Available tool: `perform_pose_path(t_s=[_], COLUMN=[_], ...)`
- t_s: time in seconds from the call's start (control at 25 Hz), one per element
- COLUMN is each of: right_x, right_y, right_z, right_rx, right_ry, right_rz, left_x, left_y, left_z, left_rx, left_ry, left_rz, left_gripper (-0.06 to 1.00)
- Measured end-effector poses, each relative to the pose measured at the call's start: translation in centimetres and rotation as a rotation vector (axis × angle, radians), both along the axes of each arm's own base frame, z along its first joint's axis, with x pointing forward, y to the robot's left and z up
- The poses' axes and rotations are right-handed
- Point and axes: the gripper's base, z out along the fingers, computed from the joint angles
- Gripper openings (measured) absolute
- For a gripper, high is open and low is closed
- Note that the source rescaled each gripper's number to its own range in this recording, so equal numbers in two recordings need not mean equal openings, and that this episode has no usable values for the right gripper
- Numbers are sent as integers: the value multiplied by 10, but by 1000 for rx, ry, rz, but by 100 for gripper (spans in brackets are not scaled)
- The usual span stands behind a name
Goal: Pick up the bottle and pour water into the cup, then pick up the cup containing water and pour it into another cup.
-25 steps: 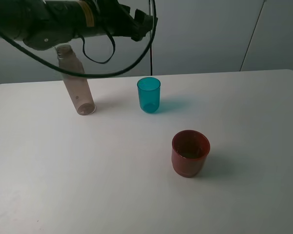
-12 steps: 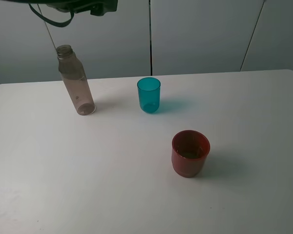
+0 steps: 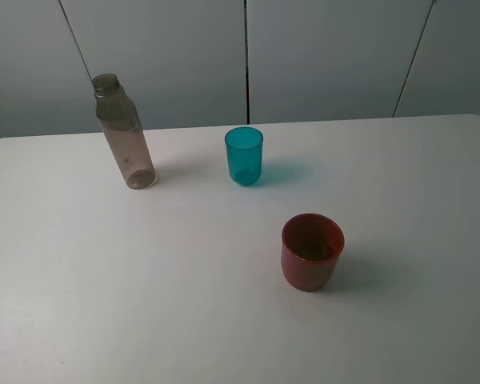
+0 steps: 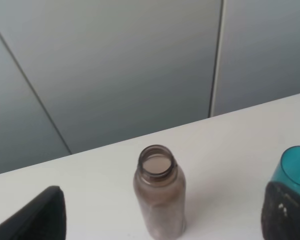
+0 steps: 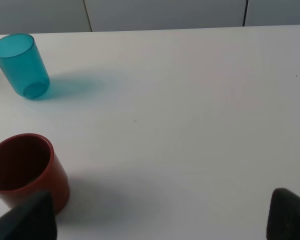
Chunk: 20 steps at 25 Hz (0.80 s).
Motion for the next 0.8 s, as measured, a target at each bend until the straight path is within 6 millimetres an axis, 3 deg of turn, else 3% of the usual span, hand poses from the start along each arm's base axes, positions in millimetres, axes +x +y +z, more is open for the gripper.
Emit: perform_pose_path(t_s=[0.16,0.6,0.8], right_x=[0,0,0], right_y=[0,0,0], right_z=[0,0,0], right_rx=[0,0,0], right_ry=[0,0,0], right_rz=[0,0,0], left_x=[-39,-172,-210], left_y=[13,64,77], left_z=[-1,-47,-69], left_rx=[-20,-42,-67], left_ry=[-28,-132,-152], left_rz=[24,173,213], left_gripper=[99,99,99])
